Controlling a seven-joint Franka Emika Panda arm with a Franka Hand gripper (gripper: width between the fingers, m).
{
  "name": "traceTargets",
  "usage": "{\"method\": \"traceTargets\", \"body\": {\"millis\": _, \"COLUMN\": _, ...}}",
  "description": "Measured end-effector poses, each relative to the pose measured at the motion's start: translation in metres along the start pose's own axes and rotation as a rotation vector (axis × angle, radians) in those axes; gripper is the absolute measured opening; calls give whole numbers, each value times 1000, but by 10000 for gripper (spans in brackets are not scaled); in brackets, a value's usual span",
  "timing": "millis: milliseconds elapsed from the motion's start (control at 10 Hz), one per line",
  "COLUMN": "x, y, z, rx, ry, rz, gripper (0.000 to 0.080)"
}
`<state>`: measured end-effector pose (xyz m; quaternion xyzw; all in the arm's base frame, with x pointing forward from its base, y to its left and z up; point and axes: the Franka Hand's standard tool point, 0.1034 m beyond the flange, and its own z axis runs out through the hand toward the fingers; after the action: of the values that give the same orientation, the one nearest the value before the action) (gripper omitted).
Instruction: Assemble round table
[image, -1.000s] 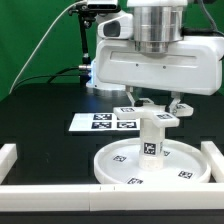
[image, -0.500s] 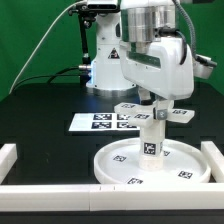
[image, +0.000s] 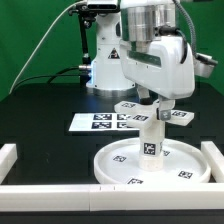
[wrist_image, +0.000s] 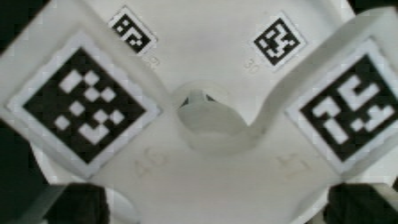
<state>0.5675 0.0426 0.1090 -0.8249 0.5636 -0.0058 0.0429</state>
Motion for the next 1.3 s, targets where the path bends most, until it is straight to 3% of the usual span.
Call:
{"method": "traceTargets", "body": {"millis": 200, "x": 1, "y": -4, "z": -12, "rx": 20, "ry": 4, "rz": -275, "gripper": 648}}
{"method": "traceTargets", "body": {"millis": 400, "x": -3, "y": -7, "z": -14, "rx": 17, "ry": 13, "rz": -518, "gripper": 649}}
{"method": "traceTargets", "body": {"millis": 600, "x": -9, "y": -8, "z": -13, "rx": -17, "ry": 30, "rz": -848, "gripper": 649}}
{"method": "traceTargets", "body": {"millis": 900, "x": -7, "y": -7, "z": -12, "rx": -22, "ry": 30, "rz": -1029, "gripper": 649}}
{"method": "traceTargets", "body": {"millis": 1100, "x": -2, "y": -5, "z": -12, "rx": -64, "ry": 46, "rz": -1343, "gripper": 649}}
{"method": "traceTargets", "body": {"millis": 1300, "x": 0, "y": -3, "z": -11, "rx": -72, "ry": 44, "rz": -1437, "gripper": 649}}
